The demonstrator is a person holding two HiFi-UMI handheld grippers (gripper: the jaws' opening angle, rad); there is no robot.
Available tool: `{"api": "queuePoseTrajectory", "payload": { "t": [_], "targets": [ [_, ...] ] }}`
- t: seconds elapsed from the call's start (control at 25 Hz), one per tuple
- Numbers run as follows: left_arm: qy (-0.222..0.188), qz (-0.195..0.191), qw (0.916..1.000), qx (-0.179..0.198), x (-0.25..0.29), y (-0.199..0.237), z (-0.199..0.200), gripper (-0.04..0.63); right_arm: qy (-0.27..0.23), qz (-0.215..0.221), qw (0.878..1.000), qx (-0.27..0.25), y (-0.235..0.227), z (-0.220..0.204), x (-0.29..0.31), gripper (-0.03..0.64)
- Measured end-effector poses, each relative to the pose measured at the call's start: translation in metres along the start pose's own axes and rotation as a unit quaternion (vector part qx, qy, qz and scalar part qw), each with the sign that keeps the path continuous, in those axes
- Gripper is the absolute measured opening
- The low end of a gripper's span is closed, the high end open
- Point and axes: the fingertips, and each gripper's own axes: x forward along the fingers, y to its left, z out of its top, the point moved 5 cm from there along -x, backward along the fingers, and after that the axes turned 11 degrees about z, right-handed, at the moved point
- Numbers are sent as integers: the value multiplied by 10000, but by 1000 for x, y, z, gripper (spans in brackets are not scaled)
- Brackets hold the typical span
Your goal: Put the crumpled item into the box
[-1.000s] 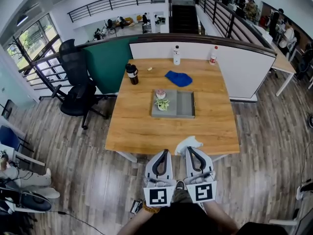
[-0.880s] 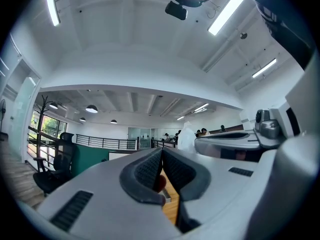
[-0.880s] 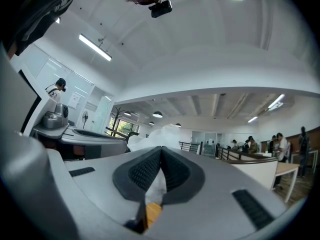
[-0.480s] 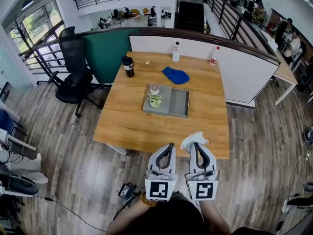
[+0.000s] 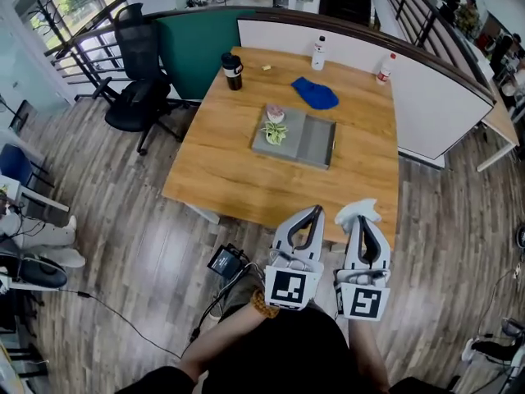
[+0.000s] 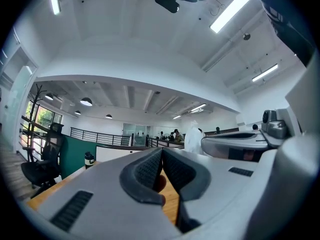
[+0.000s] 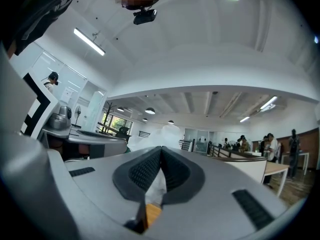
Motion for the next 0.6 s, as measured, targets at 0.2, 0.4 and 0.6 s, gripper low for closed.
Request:
{"api": "queuePoseTrajectory", "payload": {
  "t": [0.2,0.4,0.6],
  "targets": [
    [-39,5,10000,-92,12,-4,-8,23,54,57,10000,17,-6,-6,8,6],
    [-19,69,10000,-57,33,6,-5,23,328,310,9987,-224,-13,-15,22,6],
    [46,270,9994,-204,46,21,-14,23,230,317,9989,-273,-13,-9,40,6]
  ]
}}
